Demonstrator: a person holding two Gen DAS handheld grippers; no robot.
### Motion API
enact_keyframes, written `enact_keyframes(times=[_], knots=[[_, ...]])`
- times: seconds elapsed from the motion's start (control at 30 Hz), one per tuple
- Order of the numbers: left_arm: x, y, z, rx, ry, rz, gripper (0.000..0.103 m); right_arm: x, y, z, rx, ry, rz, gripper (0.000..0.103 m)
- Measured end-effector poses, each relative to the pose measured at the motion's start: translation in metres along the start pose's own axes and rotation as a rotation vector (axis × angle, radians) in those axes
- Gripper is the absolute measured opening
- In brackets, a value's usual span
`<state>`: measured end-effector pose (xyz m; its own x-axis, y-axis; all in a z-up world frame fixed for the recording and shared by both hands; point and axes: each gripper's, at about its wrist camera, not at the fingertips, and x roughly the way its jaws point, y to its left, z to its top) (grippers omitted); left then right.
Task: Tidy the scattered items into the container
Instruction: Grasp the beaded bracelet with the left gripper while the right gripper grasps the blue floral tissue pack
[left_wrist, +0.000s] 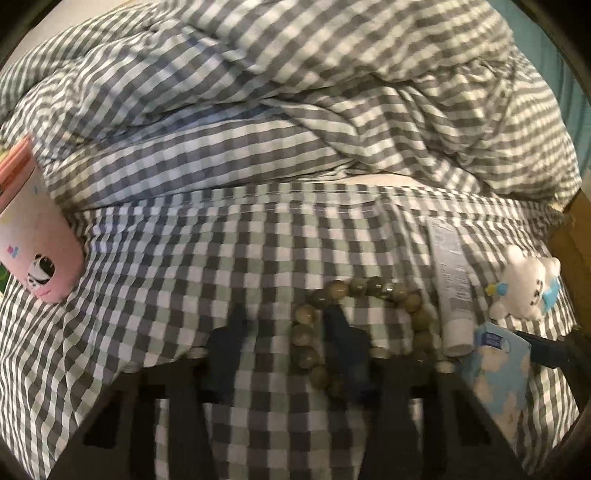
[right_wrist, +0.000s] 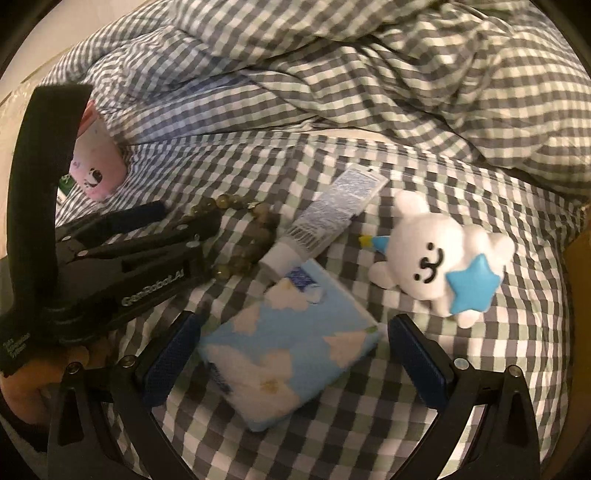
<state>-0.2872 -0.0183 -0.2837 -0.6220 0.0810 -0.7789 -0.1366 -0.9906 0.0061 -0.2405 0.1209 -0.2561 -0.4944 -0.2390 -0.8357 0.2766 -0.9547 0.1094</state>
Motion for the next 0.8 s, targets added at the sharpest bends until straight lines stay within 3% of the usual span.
enact_keyframes(times=[0.03,0.07,0.13,0.4,0.8], knots=[[-0.001,-0.003,0.000,0.007,-0.001,0.000,0.028,-0.001,0.000,0.000,-0.001,-0.003,0.004,0.090],[-0.001,-0.005,0.000,0.014,-0.002,0.000,0.019,-0.002,0.001,0.001,-0.005,-0.005,0.001,0.088],[-0.002,-0.009,0.001,0.023,-0.004,-0.002,0.012,-0.002,0.002,0.002,-0.013,0.000,0.003,0.087],[-0.014,-0.004,0.005,0.007,-0.009,-0.016,0.011,-0.013,-0.001,0.000,-0.015,-0.009,0.022,0.085],[-0.075,0.011,0.014,-0.031,-0.082,-0.007,0.011,-0.062,-0.002,-0.002,-0.009,-0.068,0.019,0.084]])
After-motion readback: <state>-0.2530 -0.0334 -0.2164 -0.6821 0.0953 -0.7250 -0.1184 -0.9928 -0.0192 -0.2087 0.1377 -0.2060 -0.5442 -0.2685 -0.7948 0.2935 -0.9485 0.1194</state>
